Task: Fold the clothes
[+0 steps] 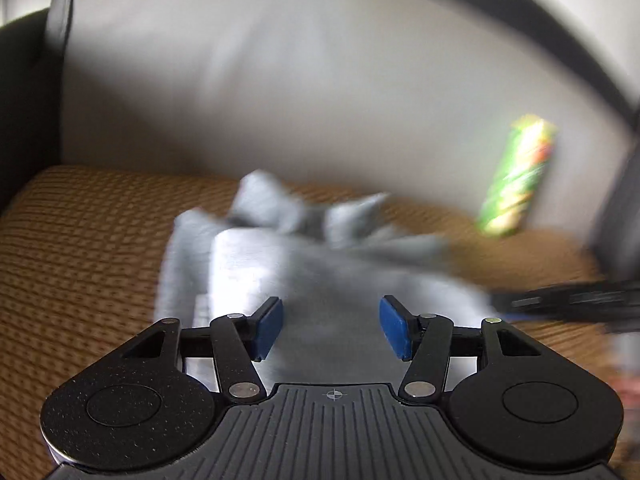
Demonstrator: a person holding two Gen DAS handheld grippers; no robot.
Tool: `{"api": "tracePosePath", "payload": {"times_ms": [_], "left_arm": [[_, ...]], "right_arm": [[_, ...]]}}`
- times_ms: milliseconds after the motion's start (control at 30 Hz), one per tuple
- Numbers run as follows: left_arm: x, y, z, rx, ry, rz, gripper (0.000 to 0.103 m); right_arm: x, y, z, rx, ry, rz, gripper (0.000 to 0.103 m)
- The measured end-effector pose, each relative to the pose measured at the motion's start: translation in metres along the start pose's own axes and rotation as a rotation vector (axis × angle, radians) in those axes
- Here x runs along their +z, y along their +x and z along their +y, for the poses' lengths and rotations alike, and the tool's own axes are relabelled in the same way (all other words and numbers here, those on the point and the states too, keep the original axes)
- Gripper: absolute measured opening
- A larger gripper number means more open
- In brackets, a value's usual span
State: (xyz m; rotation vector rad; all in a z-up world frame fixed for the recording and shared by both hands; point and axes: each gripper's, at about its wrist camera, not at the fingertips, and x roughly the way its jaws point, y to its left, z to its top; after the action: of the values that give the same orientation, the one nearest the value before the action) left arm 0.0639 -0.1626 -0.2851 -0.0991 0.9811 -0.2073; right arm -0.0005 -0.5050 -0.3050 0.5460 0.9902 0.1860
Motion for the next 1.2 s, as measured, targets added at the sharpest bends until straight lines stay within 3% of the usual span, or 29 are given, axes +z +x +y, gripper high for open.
{"api": "tracePosePath", "payload": {"times_ms": [33,133,233,300,333,400,467,567,633,700,800,900,967,1033,1133,1200], "left_arm": [[-0.006,0.015,0.009,0.016,-0.016,0.036,0.061],[-0.021,0.025,0.007,0.018,0.108,-0.011,0.058],[-0.016,0.013,0.006,0.024,0.134,-0.006,0.058],[-0.011,0.0,0.004,0.029,0.137,0.007,0.061],[-0.015,-0.012,-0.001,0.031,0.179,-0.01,0.062],[-0.026,-0.031,-0.012,0.032,0.275,-0.045,0.073],[-0.04,-0.03,-0.017,0.047,0.311,-0.025,0.073],[-0.054,-0.005,-0.013,0.07,0.3,0.013,0.073],[-0.054,0.002,-0.013,0.079,0.295,0.013,0.074],[-0.051,-0.025,-0.012,0.06,0.253,-0.007,0.072],[-0.053,-0.072,-0.01,0.02,0.206,-0.039,0.073],[-0.087,-0.116,-0.009,-0.008,0.239,-0.003,0.075],[-0.12,-0.126,-0.009,-0.03,0.233,0.088,0.074],[-0.154,-0.127,-0.014,-0.052,0.243,0.172,0.073],[-0.204,-0.129,-0.026,-0.028,0.364,0.188,0.071],[-0.215,-0.123,-0.023,-0.027,0.347,0.181,0.072]], "right_arm": [[-0.001,0.005,-0.001,-0.013,-0.016,-0.005,0.048],[-0.011,0.039,-0.006,-0.078,-0.053,0.027,0.055],[-0.028,0.065,-0.003,-0.122,-0.126,0.019,0.064],[-0.028,0.056,0.002,-0.129,-0.136,-0.005,0.061],[-0.028,0.043,0.004,-0.124,-0.12,-0.026,0.057],[-0.034,0.01,0.009,-0.087,-0.117,-0.078,0.058],[-0.045,0.002,0.018,-0.087,-0.164,-0.072,0.059],[-0.062,0.007,0.031,-0.112,-0.239,-0.036,0.061],[-0.069,0.035,0.03,-0.151,-0.26,0.035,0.07],[-0.071,0.042,0.029,-0.16,-0.268,0.047,0.071],[-0.07,0.004,0.033,-0.119,-0.243,0.012,0.064],[-0.094,-0.05,0.044,-0.063,-0.24,-0.001,0.064],[-0.114,-0.08,0.051,-0.037,-0.237,0.004,0.064],[-0.148,-0.09,0.059,-0.044,-0.232,0.048,0.064],[-0.199,-0.091,0.068,-0.067,-0.223,0.113,0.063],[-0.23,-0.078,0.07,-0.093,-0.217,0.157,0.064]]}}
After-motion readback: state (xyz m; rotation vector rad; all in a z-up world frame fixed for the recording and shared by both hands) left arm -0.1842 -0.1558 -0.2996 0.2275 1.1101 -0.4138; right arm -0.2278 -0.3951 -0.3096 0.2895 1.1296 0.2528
